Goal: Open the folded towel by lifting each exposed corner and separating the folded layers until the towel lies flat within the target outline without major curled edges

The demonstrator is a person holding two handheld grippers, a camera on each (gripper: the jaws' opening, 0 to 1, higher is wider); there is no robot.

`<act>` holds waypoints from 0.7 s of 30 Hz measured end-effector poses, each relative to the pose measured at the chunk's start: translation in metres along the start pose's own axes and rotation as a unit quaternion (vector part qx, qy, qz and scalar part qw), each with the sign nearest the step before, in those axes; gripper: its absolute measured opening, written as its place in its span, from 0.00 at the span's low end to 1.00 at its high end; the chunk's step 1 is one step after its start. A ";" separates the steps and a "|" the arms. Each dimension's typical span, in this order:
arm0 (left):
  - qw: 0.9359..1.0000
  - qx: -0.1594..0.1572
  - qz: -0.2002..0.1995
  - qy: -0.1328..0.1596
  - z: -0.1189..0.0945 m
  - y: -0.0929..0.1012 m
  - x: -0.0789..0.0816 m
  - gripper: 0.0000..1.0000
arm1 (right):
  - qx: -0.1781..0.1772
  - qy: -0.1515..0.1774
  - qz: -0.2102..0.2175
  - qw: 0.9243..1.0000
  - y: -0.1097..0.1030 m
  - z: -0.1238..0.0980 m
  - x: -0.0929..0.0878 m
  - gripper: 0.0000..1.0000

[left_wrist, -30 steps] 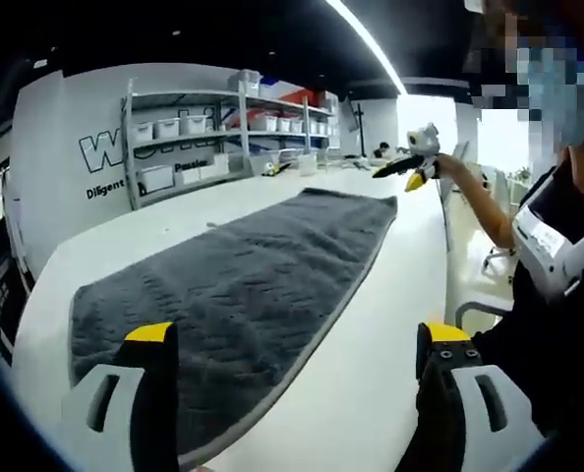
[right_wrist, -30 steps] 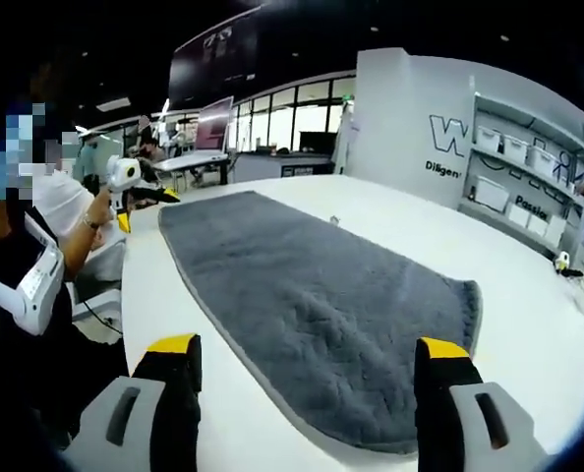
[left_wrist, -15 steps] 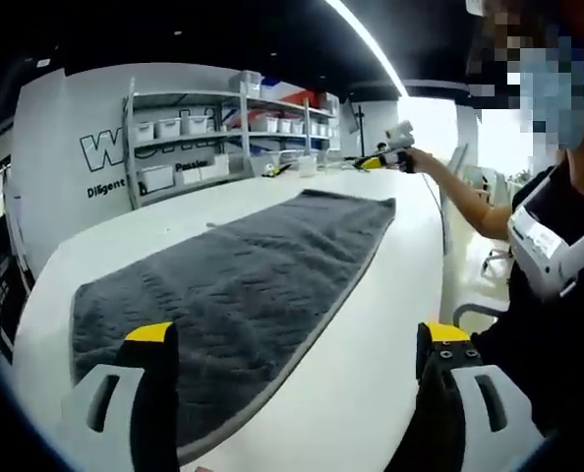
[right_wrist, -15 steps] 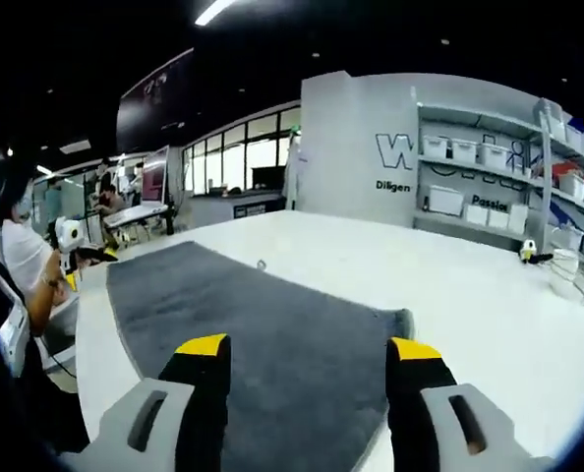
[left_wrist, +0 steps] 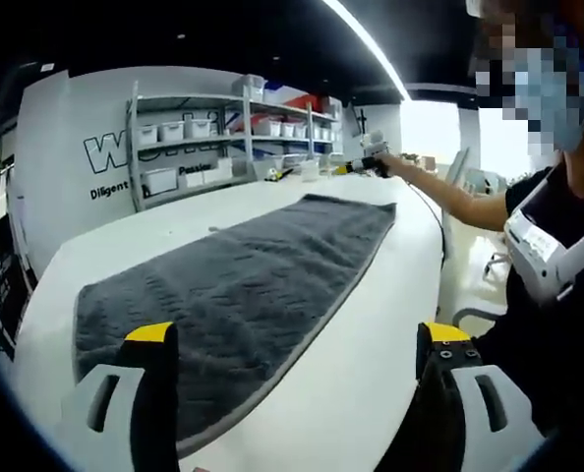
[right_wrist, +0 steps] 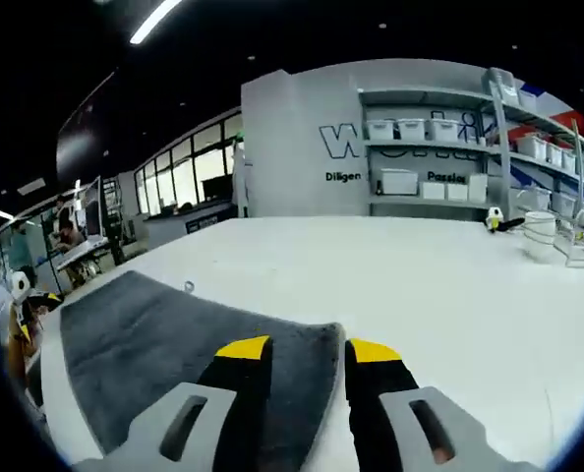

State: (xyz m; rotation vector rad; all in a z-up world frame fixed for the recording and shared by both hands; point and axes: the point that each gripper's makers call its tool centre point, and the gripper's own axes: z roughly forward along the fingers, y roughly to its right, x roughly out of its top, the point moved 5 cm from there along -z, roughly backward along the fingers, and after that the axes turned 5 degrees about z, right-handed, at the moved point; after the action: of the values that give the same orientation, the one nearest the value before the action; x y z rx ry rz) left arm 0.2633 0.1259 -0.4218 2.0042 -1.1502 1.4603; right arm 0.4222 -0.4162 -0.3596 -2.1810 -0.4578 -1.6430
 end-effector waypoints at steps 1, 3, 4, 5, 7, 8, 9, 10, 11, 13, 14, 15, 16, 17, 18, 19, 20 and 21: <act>1.000 0.001 0.000 0.001 -0.001 0.000 0.000 0.99 | -0.012 -0.006 0.016 1.000 0.007 0.005 -0.001 0.27; 1.000 0.000 -0.003 0.005 -0.001 0.002 0.001 0.99 | -0.035 -0.015 0.040 0.998 0.027 0.019 -0.003 0.27; 1.000 -0.001 -0.004 0.007 -0.002 0.003 0.001 0.99 | -0.045 -0.018 0.048 0.998 0.039 0.029 -0.005 0.26; 1.000 -0.002 -0.007 0.010 -0.002 0.004 0.002 0.99 | -0.053 -0.030 0.056 0.997 0.049 0.037 -0.009 0.26; 1.000 0.002 -0.007 0.007 -0.002 0.004 0.001 0.99 | -0.067 -0.047 0.066 0.995 0.062 0.048 -0.015 0.24; 1.000 0.003 -0.007 0.007 -0.003 0.004 0.001 0.99 | -0.072 -0.052 0.068 0.994 0.065 0.052 -0.018 0.24; 1.000 0.004 -0.008 0.007 -0.003 0.003 0.001 0.99 | -0.078 -0.057 0.071 0.993 0.068 0.055 -0.020 0.24; 1.000 0.004 -0.008 0.007 -0.003 0.003 0.001 0.98 | -0.084 -0.063 0.073 0.992 0.071 0.059 -0.022 0.24; 1.000 0.007 -0.010 0.008 -0.004 0.002 0.002 0.98 | -0.086 -0.063 0.077 0.991 0.072 0.061 -0.023 0.24; 1.000 0.008 -0.010 0.004 -0.003 0.002 0.001 0.98 | -0.086 -0.080 0.114 0.987 0.086 0.092 -0.032 0.22; 1.000 0.008 -0.010 0.002 -0.002 0.003 0.000 0.98 | -0.088 -0.081 0.126 0.985 0.095 0.102 -0.032 0.21; 1.000 0.007 -0.010 -0.001 0.000 0.004 -0.001 0.98 | -0.089 -0.083 0.138 0.983 0.103 0.111 -0.031 0.21; 1.000 0.008 -0.011 -0.005 0.000 0.004 -0.003 0.98 | -0.077 -0.089 0.175 0.977 0.119 0.126 -0.035 0.21; 1.000 0.007 -0.011 -0.006 0.000 0.003 -0.003 0.98 | -0.079 -0.092 0.176 0.977 0.116 0.126 -0.040 0.20; 1.000 0.007 -0.011 -0.006 0.000 0.003 -0.003 0.98 | -0.081 -0.095 0.175 0.977 0.117 0.128 -0.042 0.20; 1.000 0.008 -0.011 -0.006 0.000 0.004 -0.003 0.98 | -0.079 -0.094 0.179 0.976 0.120 0.128 -0.042 0.19; 1.000 0.010 -0.010 -0.006 0.000 0.003 -0.003 0.98 | -0.076 -0.093 0.183 0.976 0.122 0.129 -0.042 0.18; 1.000 0.012 -0.012 -0.005 0.000 0.002 -0.004 0.98 | -0.067 -0.087 0.194 0.975 0.118 0.127 -0.045 0.13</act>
State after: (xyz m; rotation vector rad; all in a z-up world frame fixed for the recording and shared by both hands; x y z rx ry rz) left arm 0.2612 0.1265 -0.4252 2.0369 -1.1152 1.4597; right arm 0.5722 -0.4613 -0.4466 -2.3390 0.0390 -1.3116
